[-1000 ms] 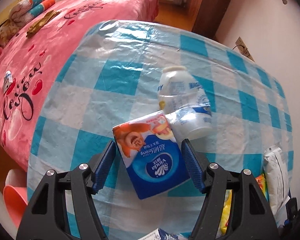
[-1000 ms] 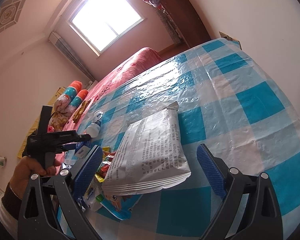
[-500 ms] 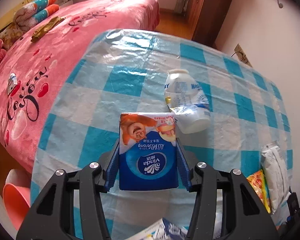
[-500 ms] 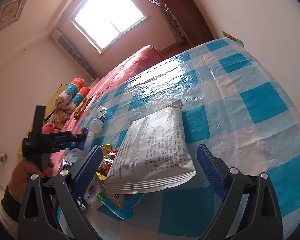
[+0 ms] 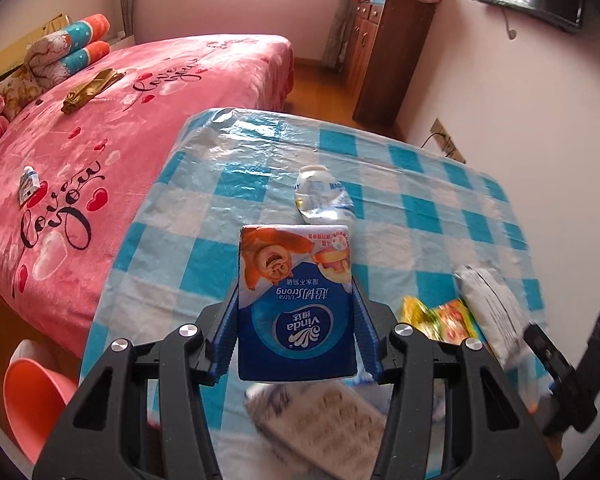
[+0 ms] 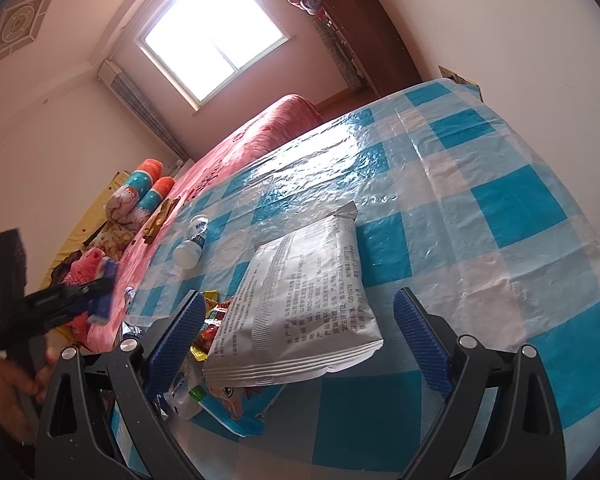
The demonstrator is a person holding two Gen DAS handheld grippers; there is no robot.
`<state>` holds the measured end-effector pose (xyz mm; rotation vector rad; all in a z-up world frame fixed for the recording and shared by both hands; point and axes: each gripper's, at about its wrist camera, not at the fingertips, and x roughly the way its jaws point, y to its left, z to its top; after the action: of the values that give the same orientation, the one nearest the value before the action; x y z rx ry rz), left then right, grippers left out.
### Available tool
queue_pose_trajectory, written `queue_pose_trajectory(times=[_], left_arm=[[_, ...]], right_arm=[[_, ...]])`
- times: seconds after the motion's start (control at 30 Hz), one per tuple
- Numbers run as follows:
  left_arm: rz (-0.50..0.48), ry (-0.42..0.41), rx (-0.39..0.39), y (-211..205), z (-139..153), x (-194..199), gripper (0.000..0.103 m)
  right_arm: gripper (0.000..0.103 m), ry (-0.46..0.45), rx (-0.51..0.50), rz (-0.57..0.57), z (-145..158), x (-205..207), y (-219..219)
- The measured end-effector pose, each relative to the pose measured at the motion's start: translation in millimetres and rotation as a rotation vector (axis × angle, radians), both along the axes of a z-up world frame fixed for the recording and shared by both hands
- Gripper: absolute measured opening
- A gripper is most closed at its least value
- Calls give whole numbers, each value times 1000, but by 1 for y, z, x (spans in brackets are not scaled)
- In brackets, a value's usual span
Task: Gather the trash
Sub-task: 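Carry the tissue pack with the left gripper toward the orange bucket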
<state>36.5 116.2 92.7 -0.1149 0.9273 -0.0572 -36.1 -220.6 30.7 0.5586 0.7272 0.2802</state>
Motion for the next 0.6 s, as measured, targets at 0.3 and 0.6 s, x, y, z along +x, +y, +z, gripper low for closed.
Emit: queue_pose_trajectory(times=[0.3, 0.6], left_arm=[[-12, -51, -8, 20, 9, -62, 52], [26, -85, -18, 63, 9, -117, 52]], right_arm=[[94, -31, -72, 30, 6, -8, 15], [94, -53, -129, 40, 9, -25, 31]])
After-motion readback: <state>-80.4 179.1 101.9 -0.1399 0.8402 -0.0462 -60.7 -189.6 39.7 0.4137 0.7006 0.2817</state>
